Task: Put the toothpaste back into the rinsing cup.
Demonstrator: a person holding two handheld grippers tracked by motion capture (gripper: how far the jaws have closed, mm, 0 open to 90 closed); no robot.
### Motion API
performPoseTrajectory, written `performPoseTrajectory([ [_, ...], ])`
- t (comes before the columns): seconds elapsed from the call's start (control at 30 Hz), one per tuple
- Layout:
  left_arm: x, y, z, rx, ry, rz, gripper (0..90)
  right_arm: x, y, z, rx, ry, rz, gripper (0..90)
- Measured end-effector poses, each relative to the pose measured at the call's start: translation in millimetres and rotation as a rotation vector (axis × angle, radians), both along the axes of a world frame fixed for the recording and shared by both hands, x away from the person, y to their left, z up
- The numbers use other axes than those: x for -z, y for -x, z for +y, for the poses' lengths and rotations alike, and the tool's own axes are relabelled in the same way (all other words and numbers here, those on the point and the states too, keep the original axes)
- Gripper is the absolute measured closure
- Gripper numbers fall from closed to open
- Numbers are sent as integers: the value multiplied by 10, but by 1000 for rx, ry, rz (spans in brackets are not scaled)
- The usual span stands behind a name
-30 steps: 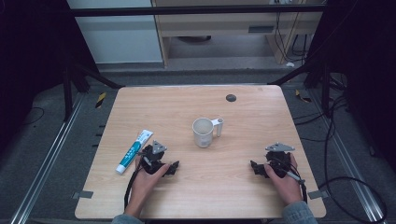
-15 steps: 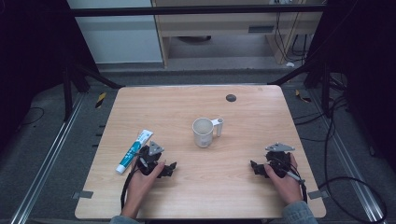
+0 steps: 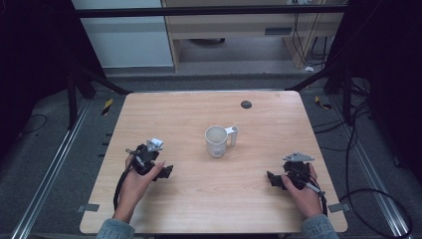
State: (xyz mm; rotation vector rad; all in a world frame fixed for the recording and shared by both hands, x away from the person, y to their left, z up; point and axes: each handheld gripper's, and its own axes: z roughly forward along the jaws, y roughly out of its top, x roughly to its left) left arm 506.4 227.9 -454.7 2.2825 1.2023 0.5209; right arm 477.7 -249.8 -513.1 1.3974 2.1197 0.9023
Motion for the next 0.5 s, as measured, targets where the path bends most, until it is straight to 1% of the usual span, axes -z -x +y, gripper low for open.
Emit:
performPoseTrajectory([
  [0.03, -12, -21, 22, -7, -10, 2, 63, 0, 0, 0, 0, 0, 0, 6],
  [0.07, -12, -21, 22, -7, -10, 2, 63, 0, 0, 0, 0, 0, 0, 6],
  [0.13, -39, -103, 107, -23, -15, 21, 59, 0, 0, 0, 0, 0, 0, 7],
  [0.2, -47, -168, 170, -28, -43, 33, 59, 0, 1, 0, 0, 0, 0, 7],
  [0.27, -62, -227, 237, -39, -54, 47, 64, 0, 0, 0, -1, 0, 0, 7],
  [0.33, -83, -278, 299, -46, -77, 62, 65, 0, 1, 0, 0, -1, 0, 7],
  [0.4, -98, -321, 351, -65, -103, 64, 76, -1, 1, 0, 0, -1, 1, 7],
  [0.43, -99, -339, 374, -73, -110, 69, 79, 0, 1, 0, 0, 0, 1, 7],
  [0.5, -93, -364, 411, -86, -104, 82, 88, 0, 1, 0, -1, 0, 0, 7],
])
